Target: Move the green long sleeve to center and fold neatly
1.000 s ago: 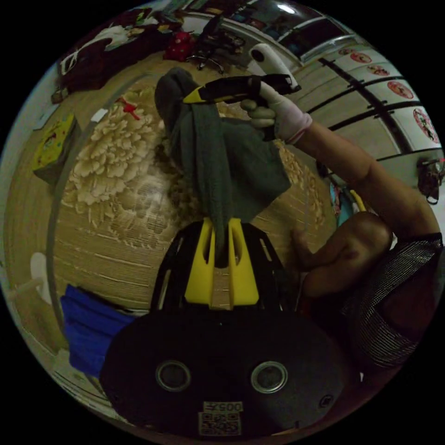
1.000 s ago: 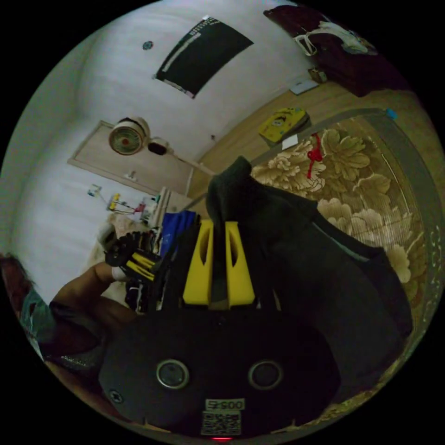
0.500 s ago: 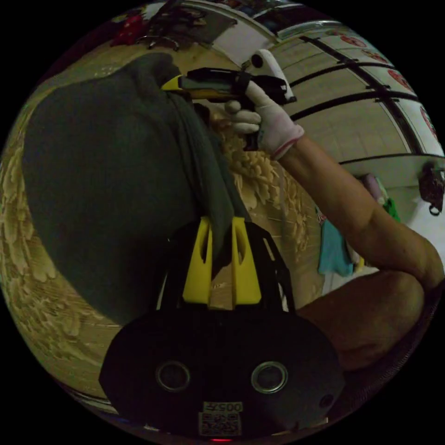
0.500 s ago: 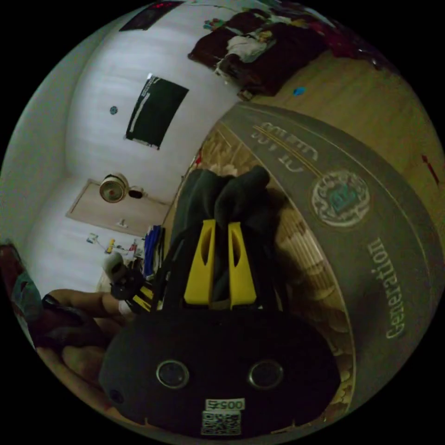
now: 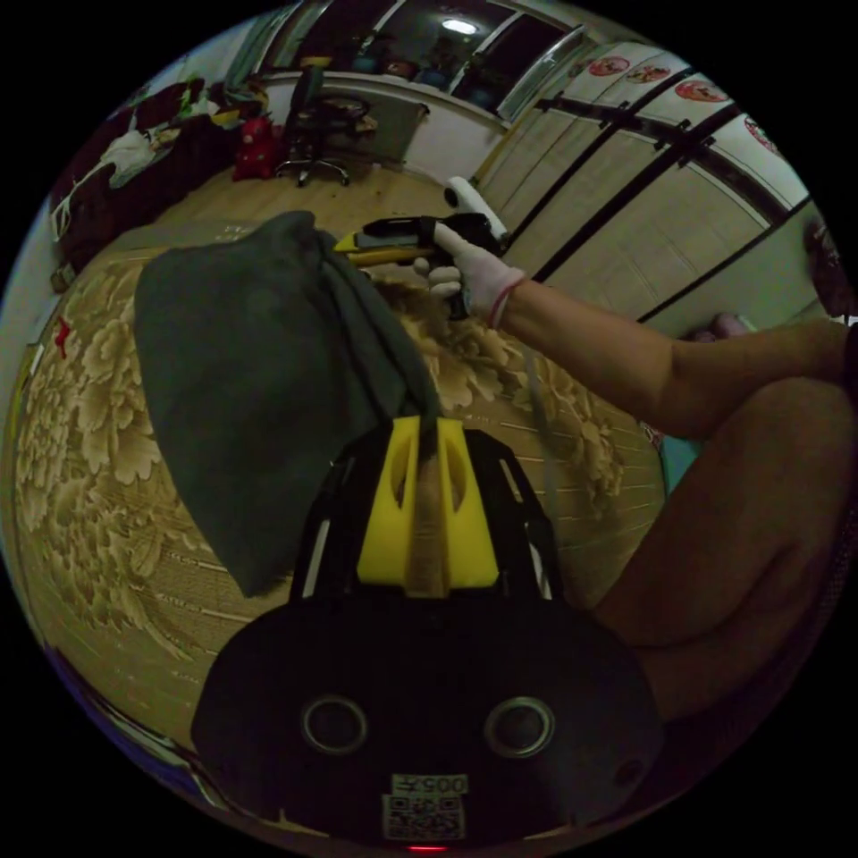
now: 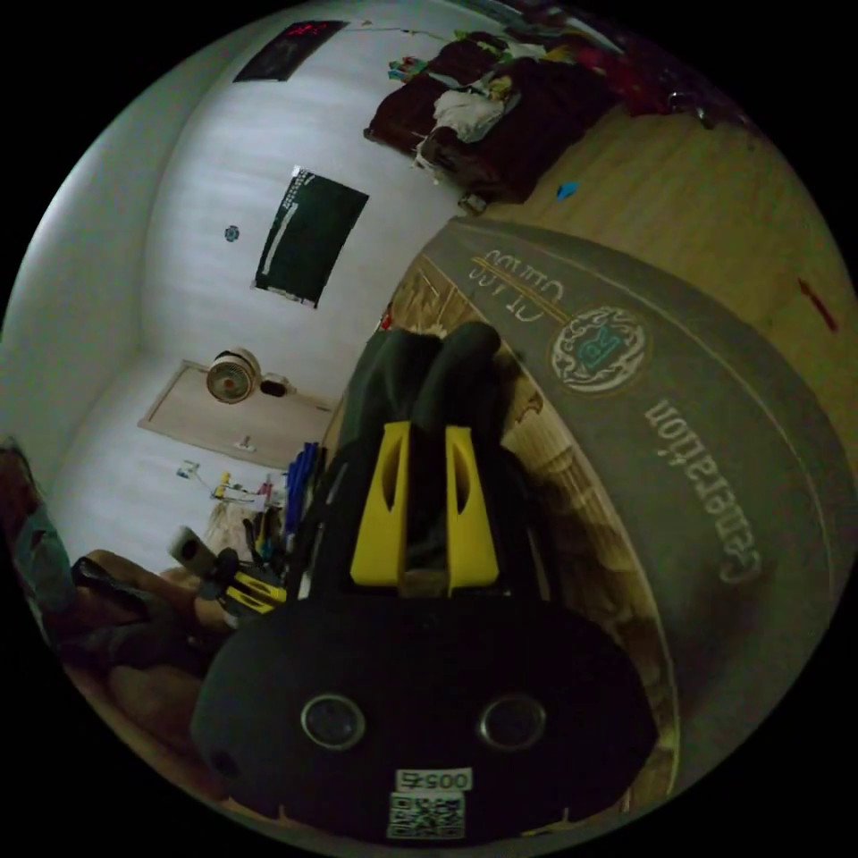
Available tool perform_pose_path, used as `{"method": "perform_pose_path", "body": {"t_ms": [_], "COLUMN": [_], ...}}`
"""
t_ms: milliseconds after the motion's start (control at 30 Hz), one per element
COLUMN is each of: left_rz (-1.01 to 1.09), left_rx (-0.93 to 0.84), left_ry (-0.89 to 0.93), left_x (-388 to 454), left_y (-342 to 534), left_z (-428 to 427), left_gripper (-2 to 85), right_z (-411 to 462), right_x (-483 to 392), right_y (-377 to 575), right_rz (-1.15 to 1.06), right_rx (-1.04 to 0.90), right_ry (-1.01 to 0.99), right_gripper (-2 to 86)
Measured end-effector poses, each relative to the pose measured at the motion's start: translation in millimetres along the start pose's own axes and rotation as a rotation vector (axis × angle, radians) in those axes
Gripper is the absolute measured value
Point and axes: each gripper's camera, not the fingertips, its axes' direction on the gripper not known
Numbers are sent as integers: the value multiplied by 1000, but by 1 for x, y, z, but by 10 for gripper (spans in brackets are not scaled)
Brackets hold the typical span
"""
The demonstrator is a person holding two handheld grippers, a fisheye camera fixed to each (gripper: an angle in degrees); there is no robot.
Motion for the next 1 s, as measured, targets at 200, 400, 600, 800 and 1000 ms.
{"method": "perform_pose_path", "body": {"t_ms": [200, 400, 600, 800, 1000], "left_rz": [-44, -53, -17, -108, -234], "left_rx": [64, -199, -26, 20, -87], "left_ry": [-20, 110, 188, -171, 139], "left_x": [-20, -33, -49, -120, -206], "left_y": [-13, -19, 6, 67, 124], "left_z": [-2, 56, -6, -104, -126], "left_gripper": [1, -4, 0, 96, 174], "right_z": [-19, 45, 20, -4, 49], "right_x": [-46, -46, -17, 18, 41], "right_y": [39, 65, 84, 102, 109], "right_rz": [-237, -317, -199, -68, -29], "right_rx": [-7, -302, -225, -139, -261], "right_ry": [10, 170, 154, 56, -59], "right_gripper": [-5, -9, -7, 69, 155]}}
